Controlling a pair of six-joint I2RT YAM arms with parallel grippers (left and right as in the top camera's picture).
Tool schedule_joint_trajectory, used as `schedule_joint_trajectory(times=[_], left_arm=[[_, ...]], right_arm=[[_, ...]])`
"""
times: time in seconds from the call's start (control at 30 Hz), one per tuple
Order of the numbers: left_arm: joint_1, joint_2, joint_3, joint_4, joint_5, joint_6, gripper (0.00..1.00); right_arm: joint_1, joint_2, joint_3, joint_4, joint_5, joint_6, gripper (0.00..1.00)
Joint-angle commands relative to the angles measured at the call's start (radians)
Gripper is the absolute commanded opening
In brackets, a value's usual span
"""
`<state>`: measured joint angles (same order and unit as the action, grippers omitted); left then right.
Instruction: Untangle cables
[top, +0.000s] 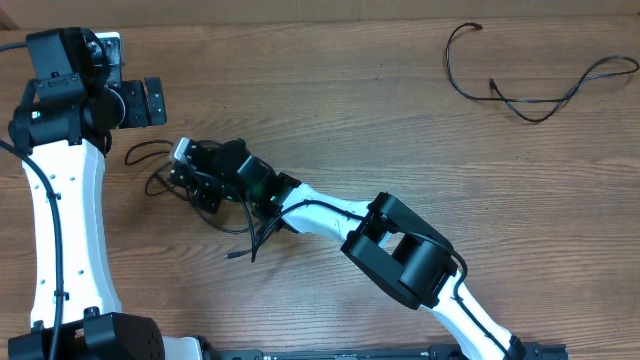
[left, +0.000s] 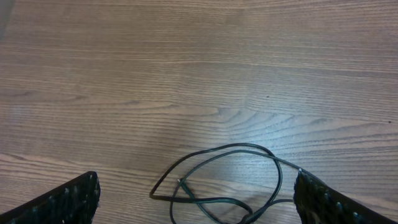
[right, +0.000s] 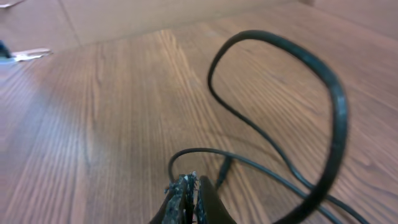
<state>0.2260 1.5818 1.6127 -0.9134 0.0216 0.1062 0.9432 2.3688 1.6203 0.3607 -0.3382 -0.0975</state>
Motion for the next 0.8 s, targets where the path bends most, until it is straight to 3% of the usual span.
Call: schedule_joint_trajectory(times=[0.0, 0.13, 0.17, 0.2, 0.23, 0.4, 0.77], left_arm=[[-0.002, -0.005, 0.008, -0.001, -0.003, -0.013, 1.0], [-0.002, -0.005, 0.008, -0.002, -0.003, -0.013, 0.99], [-0.002, -0.005, 0.008, -0.002, -0.003, -0.013, 1.0], [-0.002, -0.005, 0.008, -0.002, -0.003, -0.013, 1.0], [-0.002, -0.005, 0.008, -0.002, -0.003, -0.013, 1.0], [-0.002, -0.005, 0.008, -0.002, -0.003, -0.013, 0.99], [-0.002, -0.005, 0.008, -0.001, -0.003, -0.013, 1.0]], right_arm=[[-0.003, 0.01, 0.011, -0.008, -0.054, 0.004, 0.04], [-0.009, 0.01, 0.011, -0.012, -0.056, 0.004, 0.06], [-0.013, 0.01, 0.011, -0.013, -0.056, 0.004, 0.36], [-0.016, 0.01, 0.011, -0.014, -0.056, 0.004, 0.84], [-0.022, 0.01, 0.011, -0.019, -0.056, 0.005, 1.0], [-0.054, -0.011, 0.011, -0.082, -0.073, 0.073, 1.0], [-0.129, -0.136, 0.011, -0.369, -0.286, 0.064, 0.98]])
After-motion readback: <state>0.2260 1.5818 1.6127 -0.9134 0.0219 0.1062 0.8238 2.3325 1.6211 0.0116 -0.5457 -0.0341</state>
